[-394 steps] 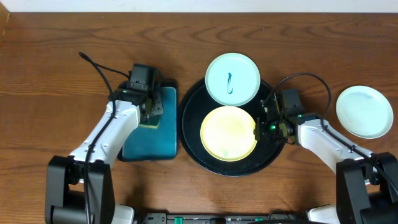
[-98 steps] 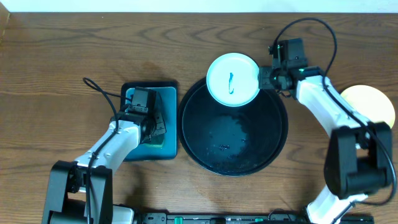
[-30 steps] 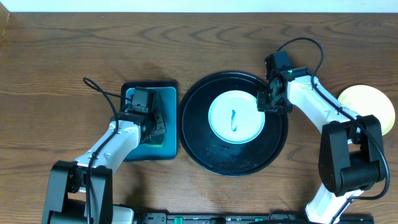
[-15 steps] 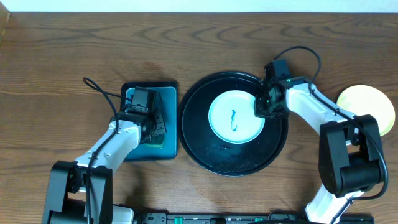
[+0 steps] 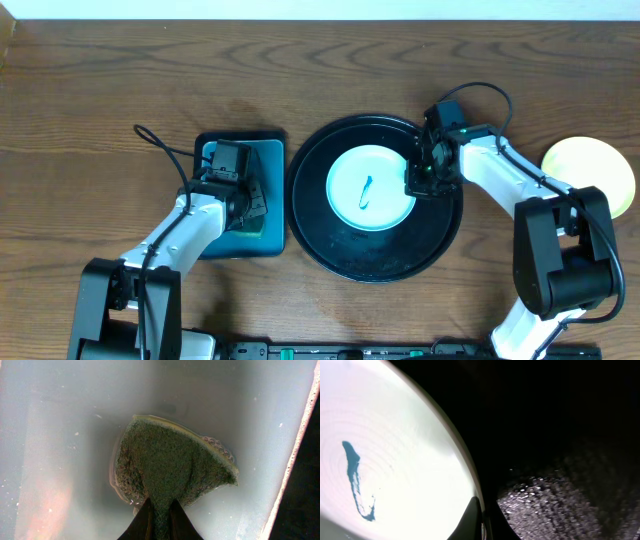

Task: Clean dirty plates on tray and stack at the side

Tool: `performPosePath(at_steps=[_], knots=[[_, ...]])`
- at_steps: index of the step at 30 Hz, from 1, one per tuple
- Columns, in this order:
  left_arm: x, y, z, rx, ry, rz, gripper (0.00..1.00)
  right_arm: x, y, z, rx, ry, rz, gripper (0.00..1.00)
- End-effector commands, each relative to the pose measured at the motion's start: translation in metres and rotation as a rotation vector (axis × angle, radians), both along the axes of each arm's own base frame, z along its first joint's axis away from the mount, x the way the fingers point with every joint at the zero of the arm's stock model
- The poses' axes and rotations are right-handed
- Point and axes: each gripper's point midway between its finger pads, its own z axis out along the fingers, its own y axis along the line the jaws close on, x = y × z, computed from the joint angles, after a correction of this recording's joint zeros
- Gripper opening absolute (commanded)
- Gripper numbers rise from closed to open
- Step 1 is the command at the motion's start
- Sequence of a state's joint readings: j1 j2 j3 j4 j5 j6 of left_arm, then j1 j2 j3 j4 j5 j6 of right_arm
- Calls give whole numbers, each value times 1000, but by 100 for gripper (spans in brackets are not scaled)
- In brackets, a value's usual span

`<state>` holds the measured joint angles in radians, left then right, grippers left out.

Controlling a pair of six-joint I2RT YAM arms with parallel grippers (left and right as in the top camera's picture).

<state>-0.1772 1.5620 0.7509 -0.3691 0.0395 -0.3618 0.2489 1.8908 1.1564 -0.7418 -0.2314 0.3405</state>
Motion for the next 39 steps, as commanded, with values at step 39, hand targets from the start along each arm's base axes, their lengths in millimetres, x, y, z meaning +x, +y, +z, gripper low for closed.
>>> performPosePath(at_steps=[39], knots=[[20,-19,174,-617,-520,-342,8,-13,6,-9,-8,38,24,1]])
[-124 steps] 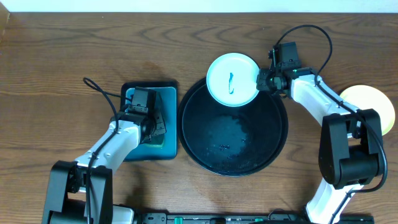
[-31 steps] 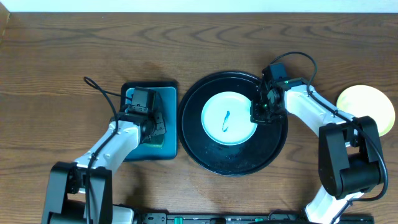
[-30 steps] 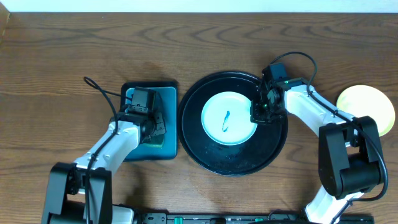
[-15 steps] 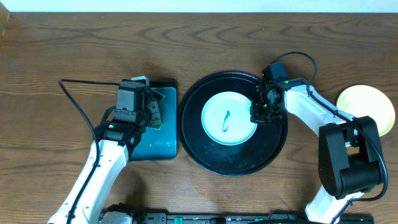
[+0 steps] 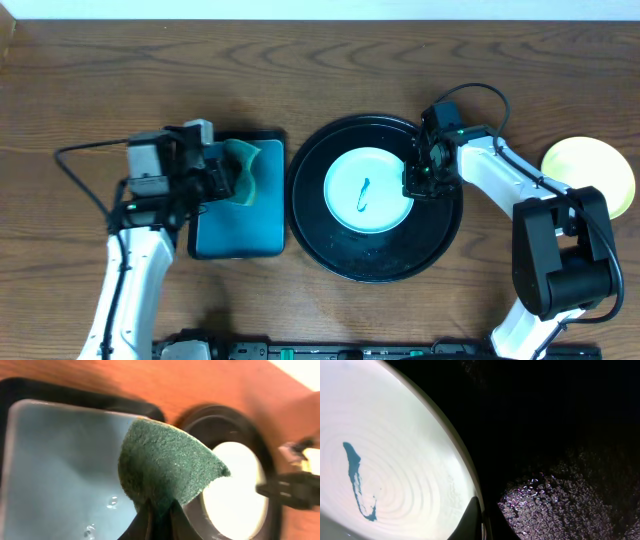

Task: Clean dirty plates on tray and stack at the side

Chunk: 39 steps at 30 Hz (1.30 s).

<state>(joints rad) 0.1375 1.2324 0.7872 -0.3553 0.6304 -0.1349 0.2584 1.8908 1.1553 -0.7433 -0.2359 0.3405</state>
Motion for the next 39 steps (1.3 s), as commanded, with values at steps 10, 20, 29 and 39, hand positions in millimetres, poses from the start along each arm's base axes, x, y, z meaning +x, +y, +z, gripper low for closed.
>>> performPosePath(at_steps=[10,20,29,39], knots=[[-12,5,60,-295,-204,-175,7,-11,2,-9,-13,34,14,1],[-12,13,59,-295,-202,-148,7,-11,3,-9,-12,34,15,1],[-11,13,57,-298,-195,-147,8,-11,3,-9,-12,32,15,1],[-9,14,49,-313,-166,-142,7,-10,3,-9,-11,28,15,1]])
